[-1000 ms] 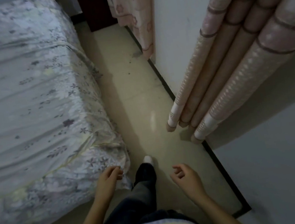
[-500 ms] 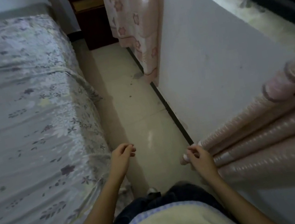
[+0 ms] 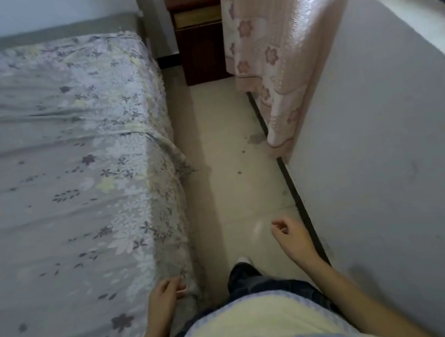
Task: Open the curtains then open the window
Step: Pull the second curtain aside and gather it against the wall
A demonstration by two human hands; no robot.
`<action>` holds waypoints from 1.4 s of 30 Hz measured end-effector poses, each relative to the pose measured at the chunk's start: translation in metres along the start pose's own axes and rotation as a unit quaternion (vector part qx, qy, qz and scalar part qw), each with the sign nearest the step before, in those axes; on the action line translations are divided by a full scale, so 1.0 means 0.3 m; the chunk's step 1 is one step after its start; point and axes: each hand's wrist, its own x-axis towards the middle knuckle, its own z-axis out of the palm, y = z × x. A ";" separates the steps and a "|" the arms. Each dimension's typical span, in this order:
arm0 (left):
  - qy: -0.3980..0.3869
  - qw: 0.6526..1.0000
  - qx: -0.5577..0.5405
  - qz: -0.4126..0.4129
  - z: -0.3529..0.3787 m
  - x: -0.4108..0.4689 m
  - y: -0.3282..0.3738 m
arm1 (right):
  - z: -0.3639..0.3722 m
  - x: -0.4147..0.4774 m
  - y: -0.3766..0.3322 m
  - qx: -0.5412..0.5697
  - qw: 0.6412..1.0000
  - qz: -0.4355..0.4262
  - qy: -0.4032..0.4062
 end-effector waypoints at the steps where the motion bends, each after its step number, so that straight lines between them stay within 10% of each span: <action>1: 0.014 1.000 -0.003 0.017 0.007 0.041 0.076 | -0.003 0.075 -0.041 -0.006 1.000 -0.012 -0.007; 11: 0.010 0.998 -0.054 0.035 0.172 0.352 0.545 | 0.003 0.541 -0.261 -0.090 0.989 -0.060 -0.100; 20: -0.022 0.996 -0.085 0.016 0.333 0.868 0.943 | -0.176 1.023 -0.399 -0.076 0.997 0.001 0.015; 28: -0.178 0.968 -0.019 0.173 0.696 1.091 1.592 | -0.513 1.226 -0.666 -0.024 0.910 -0.067 0.408; 37: -0.313 0.786 -0.160 0.509 0.978 0.648 2.401 | -1.032 1.226 -1.022 0.017 0.721 -0.279 0.634; 42: -0.268 0.616 -0.211 0.711 0.935 0.342 2.653 | -1.157 1.287 -1.184 -0.056 0.735 -0.371 0.565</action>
